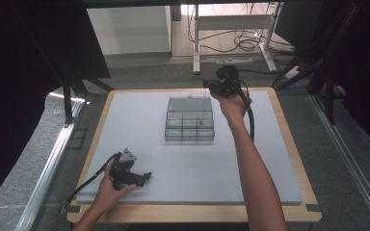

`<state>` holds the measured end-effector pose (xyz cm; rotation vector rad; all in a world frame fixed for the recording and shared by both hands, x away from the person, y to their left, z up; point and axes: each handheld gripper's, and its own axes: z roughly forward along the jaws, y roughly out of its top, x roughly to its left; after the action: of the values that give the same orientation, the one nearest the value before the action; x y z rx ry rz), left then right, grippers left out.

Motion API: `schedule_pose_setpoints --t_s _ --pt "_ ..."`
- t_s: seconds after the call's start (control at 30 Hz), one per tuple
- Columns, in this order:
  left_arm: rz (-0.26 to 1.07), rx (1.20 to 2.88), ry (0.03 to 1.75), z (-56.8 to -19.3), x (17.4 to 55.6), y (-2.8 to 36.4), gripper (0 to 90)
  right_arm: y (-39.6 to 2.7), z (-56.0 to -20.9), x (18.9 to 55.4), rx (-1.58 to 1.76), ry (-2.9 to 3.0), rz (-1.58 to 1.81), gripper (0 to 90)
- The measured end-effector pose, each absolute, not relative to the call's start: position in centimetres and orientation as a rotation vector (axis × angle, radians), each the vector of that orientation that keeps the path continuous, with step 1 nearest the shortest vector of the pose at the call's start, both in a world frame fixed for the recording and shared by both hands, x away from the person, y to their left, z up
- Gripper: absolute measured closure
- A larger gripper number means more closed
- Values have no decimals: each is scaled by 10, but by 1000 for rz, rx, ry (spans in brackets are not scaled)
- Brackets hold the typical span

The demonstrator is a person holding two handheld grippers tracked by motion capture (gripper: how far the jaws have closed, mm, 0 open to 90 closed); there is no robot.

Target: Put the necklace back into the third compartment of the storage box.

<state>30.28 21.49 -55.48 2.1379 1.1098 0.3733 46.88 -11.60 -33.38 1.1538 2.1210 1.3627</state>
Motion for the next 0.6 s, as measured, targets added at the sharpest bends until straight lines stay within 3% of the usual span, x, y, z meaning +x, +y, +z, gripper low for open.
schedule_pose_setpoints --t_s 0.6 --pt "375 2140 1110 -555 303 215 0 -118 -380 482 1229 2178 1266 875"
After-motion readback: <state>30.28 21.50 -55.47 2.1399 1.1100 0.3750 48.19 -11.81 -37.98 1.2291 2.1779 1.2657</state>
